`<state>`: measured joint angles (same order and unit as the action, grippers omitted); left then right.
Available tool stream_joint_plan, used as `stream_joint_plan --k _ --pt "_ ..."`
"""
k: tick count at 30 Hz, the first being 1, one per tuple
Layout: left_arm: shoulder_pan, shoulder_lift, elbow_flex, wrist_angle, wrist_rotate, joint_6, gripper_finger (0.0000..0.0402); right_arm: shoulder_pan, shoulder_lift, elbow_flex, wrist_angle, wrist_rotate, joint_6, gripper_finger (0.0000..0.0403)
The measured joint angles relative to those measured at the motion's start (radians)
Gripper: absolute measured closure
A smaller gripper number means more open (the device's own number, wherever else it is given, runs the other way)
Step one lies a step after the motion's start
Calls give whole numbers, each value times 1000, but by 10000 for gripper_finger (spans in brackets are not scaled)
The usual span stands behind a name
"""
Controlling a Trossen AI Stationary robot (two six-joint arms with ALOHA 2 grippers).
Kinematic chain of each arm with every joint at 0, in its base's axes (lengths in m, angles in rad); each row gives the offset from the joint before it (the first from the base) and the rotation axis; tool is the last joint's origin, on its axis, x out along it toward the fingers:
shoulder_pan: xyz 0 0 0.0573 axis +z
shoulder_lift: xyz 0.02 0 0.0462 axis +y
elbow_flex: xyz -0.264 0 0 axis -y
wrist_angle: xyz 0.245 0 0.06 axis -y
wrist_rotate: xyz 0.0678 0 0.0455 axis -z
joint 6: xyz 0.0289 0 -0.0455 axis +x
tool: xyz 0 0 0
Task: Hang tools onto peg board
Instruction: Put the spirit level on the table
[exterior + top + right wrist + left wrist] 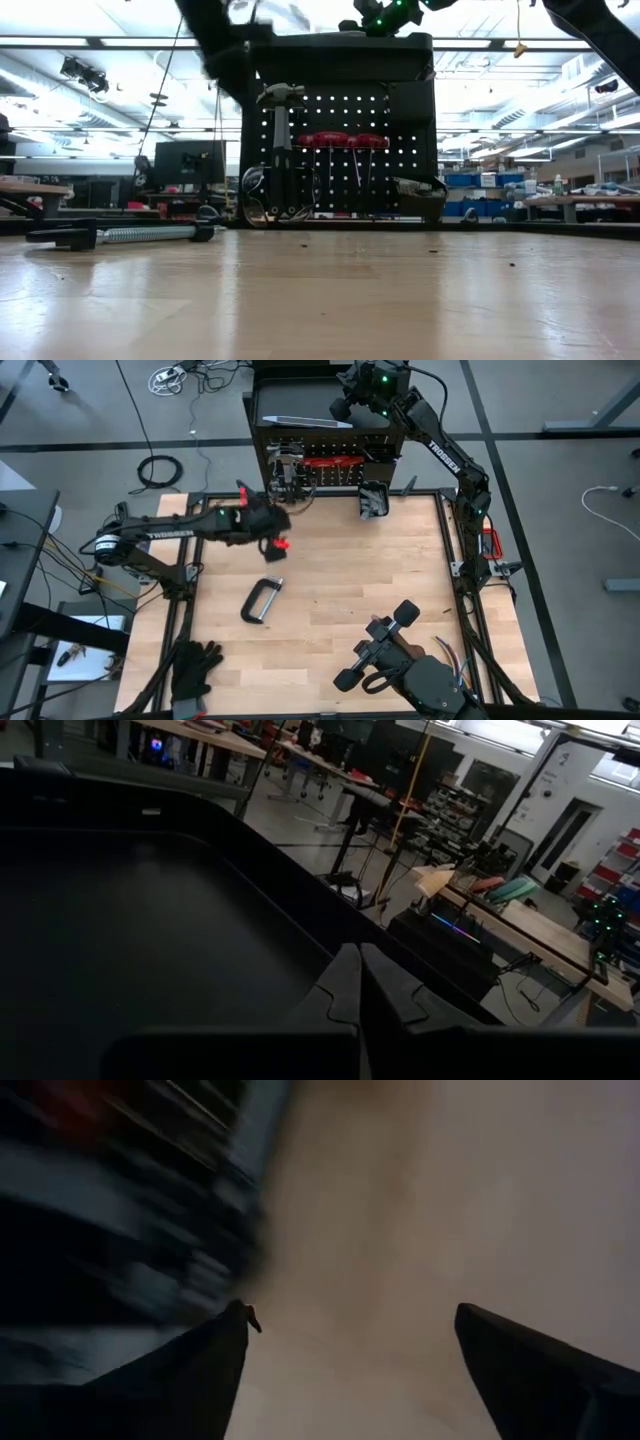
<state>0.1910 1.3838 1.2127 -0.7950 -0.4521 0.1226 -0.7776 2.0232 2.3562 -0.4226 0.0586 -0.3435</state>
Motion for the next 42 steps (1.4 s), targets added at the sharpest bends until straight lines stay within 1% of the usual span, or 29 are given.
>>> stream_joint_plan --k 2,4,9,14,18,23,29,32,35,39,42 --pt "12 0 93 22 -68 91 68 0 0 0 -2 0 0 394" --pt "31 0 192 52 -78 171 79 0 0 0 -5 0 0 394" --pt "99 0 419 71 -41 336 105 0 -1 0 -21 0 4 394" --pt "206 15 565 67 35 440 123 0 -2 1 -25 -4 4 394" --pt "291 65 648 63 102 480 128 3 -2 1 -27 -4 4 394" --pt "353 154 763 45 164 574 128 7 -2 1 -27 -8 4 394" --pt "414 291 901 -21 188 643 128 7 -2 1 -28 -19 4 394" --pt "434 332 954 -48 204 669 129 8 -2 1 -33 -19 4 394" --pt "447 358 981 -62 238 684 135 8 -2 1 -44 -18 4 394" --pt "451 358 985 -91 289 679 150 8 -2 1 -55 -19 5 394" --pt "452 353 986 -109 289 678 159 8 -2 1 -56 -22 5 394"
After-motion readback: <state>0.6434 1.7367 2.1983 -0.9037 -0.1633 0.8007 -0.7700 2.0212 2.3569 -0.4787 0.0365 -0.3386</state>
